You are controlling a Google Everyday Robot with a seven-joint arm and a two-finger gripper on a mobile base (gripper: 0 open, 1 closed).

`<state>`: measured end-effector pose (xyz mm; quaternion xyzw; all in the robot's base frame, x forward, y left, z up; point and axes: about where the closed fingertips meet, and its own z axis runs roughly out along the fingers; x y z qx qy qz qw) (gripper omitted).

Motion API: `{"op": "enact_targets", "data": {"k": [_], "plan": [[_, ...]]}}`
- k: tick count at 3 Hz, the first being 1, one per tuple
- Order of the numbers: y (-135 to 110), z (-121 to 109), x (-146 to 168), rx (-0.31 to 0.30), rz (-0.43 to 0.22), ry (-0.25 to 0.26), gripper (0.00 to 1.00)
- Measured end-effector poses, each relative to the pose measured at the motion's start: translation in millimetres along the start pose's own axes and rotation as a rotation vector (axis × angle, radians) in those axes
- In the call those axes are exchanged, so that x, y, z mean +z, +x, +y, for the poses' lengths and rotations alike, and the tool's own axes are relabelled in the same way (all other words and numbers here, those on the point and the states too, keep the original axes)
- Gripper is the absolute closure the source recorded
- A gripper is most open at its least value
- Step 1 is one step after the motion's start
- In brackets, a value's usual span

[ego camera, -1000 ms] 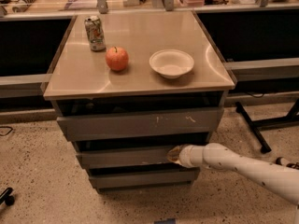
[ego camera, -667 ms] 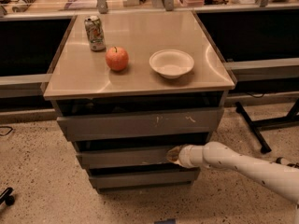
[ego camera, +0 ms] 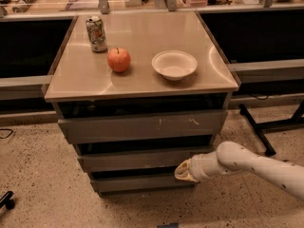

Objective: Close middle drawer

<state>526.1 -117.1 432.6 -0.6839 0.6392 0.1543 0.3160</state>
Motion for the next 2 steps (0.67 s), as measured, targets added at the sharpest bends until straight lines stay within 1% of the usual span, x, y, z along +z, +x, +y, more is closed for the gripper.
{"op": "enact_targets", "data": {"k": [1, 2], "plan": [[-5.4, 42.6, -31.7, 0.082, 0.015, -0.121, 1.0], [-7.9, 45.8, -30.7, 0.078, 0.01, -0.137, 0.81]]}}
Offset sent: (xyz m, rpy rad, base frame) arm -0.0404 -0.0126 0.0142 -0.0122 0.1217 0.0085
